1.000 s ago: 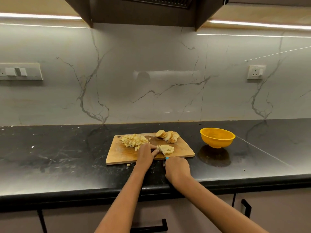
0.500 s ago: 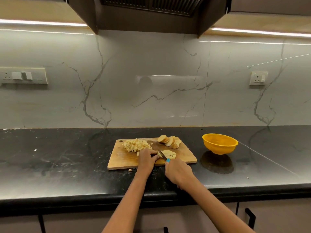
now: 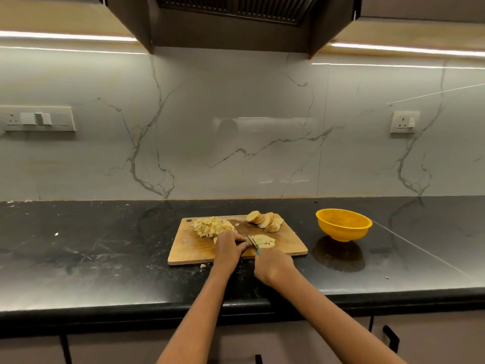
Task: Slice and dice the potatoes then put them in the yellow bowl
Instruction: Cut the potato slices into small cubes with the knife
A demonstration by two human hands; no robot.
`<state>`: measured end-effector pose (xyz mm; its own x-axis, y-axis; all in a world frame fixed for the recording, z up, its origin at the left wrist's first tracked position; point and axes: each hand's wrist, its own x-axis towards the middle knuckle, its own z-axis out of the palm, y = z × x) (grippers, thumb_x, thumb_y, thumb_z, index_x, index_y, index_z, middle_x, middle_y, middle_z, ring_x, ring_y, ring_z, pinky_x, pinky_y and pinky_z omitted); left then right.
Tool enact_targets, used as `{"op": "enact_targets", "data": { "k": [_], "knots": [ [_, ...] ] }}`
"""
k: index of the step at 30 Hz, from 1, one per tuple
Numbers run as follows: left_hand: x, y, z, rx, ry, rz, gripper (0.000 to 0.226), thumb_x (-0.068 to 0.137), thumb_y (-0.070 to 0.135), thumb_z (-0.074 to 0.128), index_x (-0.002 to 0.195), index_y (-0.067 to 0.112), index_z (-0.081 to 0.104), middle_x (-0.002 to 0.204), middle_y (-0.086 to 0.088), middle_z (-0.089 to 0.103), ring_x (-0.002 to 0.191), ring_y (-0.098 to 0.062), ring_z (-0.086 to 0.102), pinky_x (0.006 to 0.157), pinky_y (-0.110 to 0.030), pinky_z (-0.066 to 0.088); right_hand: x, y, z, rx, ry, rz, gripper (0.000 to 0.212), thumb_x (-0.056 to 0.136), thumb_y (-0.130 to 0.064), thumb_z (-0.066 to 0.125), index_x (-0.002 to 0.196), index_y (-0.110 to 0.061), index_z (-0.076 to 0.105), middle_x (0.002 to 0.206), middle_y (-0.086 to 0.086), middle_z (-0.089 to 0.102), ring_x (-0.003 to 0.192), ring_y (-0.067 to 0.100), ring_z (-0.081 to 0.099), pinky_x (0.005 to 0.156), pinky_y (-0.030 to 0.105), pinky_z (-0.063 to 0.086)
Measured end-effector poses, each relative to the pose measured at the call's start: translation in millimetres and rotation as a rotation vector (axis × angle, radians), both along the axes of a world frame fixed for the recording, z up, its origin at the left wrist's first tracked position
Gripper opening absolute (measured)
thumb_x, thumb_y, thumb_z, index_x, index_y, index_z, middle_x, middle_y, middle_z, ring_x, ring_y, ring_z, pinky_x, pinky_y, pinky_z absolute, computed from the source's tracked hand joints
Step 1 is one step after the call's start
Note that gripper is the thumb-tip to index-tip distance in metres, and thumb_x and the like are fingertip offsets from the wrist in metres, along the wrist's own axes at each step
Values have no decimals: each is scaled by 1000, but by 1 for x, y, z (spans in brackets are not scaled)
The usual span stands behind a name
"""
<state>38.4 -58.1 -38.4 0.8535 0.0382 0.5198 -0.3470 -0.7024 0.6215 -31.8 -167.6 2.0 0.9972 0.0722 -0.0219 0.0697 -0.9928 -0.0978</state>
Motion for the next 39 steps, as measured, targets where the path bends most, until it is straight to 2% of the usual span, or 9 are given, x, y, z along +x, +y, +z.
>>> {"op": "enact_targets", "data": {
  "k": [4, 7, 11, 16, 20, 31, 35, 37, 39],
  "knots": [
    [0, -1, 0, -1, 5, 4, 23, 81, 16, 71, 102, 6, 71, 100, -8, 72, 93, -13, 64, 82, -18, 46, -18, -7, -11, -143, -154, 31, 30, 101, -20, 39, 120, -6, 58, 119, 11, 61, 107, 26, 60, 77, 32, 46],
    [-2, -1, 0, -26, 12, 0, 23, 81, 14, 70, 103, 6, 71, 103, -9, 71, 96, -14, 64, 83, -17, 43, -20, -12, -9, -34, -201, -5, 31, 102, -22, 36, 118, -5, 58, 117, 11, 62, 106, 27, 61, 81, 34, 48],
    [-5, 2, 3, -106, -20, 66, 24, 83, 8, 67, 107, 3, 68, 109, -11, 69, 105, -19, 62, 95, -25, 42, -20, -20, -2, 124, -189, -35, 36, 101, -30, 38, 118, -4, 57, 118, 12, 62, 111, 28, 59, 88, 35, 46],
    [-10, 3, 3, -118, -68, 149, 26, 87, 5, 62, 112, 4, 66, 114, -11, 67, 110, -19, 60, 96, -22, 40, -21, -16, -9, 125, -194, -18, 41, 102, -36, 33, 114, -6, 58, 115, 11, 63, 105, 26, 61, 81, 32, 44],
    [-12, 3, 4, -108, -59, 145, 28, 85, 5, 64, 113, 5, 66, 115, -10, 66, 111, -18, 59, 98, -21, 39, -15, -16, -4, 58, -195, -9, 37, 103, -27, 33, 115, -4, 59, 116, 12, 63, 106, 27, 60, 81, 33, 46],
    [-15, 5, 2, -118, -9, 138, 34, 81, 9, 70, 115, 5, 64, 117, -10, 65, 113, -19, 57, 99, -24, 38, -19, -38, -2, 228, -118, -282, 31, 98, -21, 40, 116, -5, 59, 121, 12, 61, 112, 27, 59, 86, 32, 47],
    [-19, 7, 3, -123, 24, 98, 32, 76, 13, 76, 106, 3, 69, 100, -8, 69, 92, -15, 59, 80, -18, 40, -4, -14, -1, 260, 4, -182, 24, 95, -14, 41, 74, -8, 52, 98, 13, 68, 91, 28, 67, 51, 26, 41],
    [-23, 8, 5, -117, 23, 78, 18, 73, 14, 78, 90, 12, 70, 82, -3, 62, 81, -12, 55, 72, -20, 39, 4, -2, 1, 257, 19, -122, 25, 95, -12, 38, 79, -5, 57, 73, 6, 61, 66, 17, 62, 43, 23, 32],
    [-24, 9, 7, -113, 26, 69, 23, 71, 14, 79, 74, 23, 58, 74, 3, 55, 75, -13, 52, 68, -23, 39, 10, 4, 3, 281, -13, -91, 27, 94, -10, 36, 79, -5, 57, 62, 2, 50, 52, 12, 50, 42, 22, 30]
  ]
}}
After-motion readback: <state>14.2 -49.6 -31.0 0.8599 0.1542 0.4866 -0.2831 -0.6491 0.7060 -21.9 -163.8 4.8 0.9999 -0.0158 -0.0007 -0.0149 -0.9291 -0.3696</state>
